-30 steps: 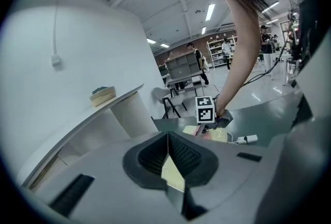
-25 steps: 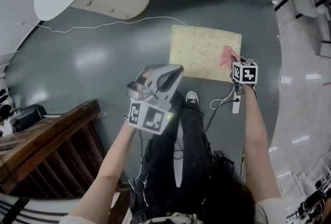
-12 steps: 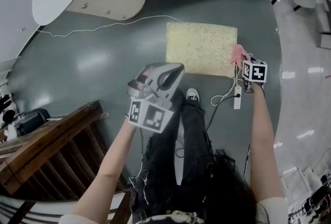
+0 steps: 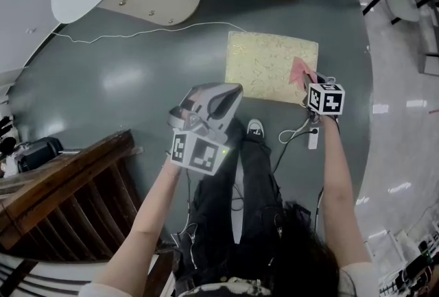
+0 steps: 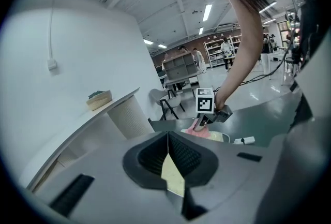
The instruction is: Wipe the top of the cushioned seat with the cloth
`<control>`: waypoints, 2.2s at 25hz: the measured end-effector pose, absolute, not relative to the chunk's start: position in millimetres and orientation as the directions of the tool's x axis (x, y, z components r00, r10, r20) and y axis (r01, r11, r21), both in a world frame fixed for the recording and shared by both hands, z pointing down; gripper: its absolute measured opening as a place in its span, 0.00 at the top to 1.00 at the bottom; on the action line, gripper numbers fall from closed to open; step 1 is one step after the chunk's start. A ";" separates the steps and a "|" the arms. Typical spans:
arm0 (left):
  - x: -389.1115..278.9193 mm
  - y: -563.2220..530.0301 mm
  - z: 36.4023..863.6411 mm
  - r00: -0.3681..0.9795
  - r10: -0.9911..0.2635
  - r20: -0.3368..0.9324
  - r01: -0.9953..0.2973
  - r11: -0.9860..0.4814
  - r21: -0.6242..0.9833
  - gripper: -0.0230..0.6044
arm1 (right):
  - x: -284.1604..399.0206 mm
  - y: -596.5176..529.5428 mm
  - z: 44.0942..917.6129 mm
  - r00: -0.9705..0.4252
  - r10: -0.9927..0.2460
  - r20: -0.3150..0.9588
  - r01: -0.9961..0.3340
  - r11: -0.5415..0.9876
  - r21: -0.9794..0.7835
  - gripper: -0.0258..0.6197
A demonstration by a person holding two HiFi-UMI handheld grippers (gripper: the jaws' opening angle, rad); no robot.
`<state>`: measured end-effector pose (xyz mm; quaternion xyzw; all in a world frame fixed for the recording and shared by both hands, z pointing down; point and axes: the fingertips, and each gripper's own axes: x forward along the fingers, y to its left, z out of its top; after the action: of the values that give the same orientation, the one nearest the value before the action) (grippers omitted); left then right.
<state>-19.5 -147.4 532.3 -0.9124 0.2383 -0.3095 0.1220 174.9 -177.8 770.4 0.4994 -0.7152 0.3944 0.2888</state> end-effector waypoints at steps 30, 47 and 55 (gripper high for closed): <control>-129.8 -134.4 562.6 0.600 -0.584 0.547 -0.493 -0.808 -0.321 0.95 | -56.0 -151.3 823.9 -0.509 -0.279 0.815 -0.835 0.392 -0.387 0.94; -61.5 -128.6 556.2 0.692 -0.472 0.547 -0.364 -0.882 -0.301 0.95 | 160.5 -106.0 835.3 -0.237 -0.346 0.908 -0.971 0.115 -0.210 0.94; -25.7 -128.1 553.1 0.717 -0.430 0.549 -0.317 -0.902 -0.292 0.95 | 243.5 -80.4 833.2 -0.133 -0.346 0.929 -0.990 0.008 -0.139 0.94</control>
<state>-25.7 -128.1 553.1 -0.9223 0.2024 -0.3172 0.0887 243.5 -80.4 833.2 0.5483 -0.6094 0.4420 0.3643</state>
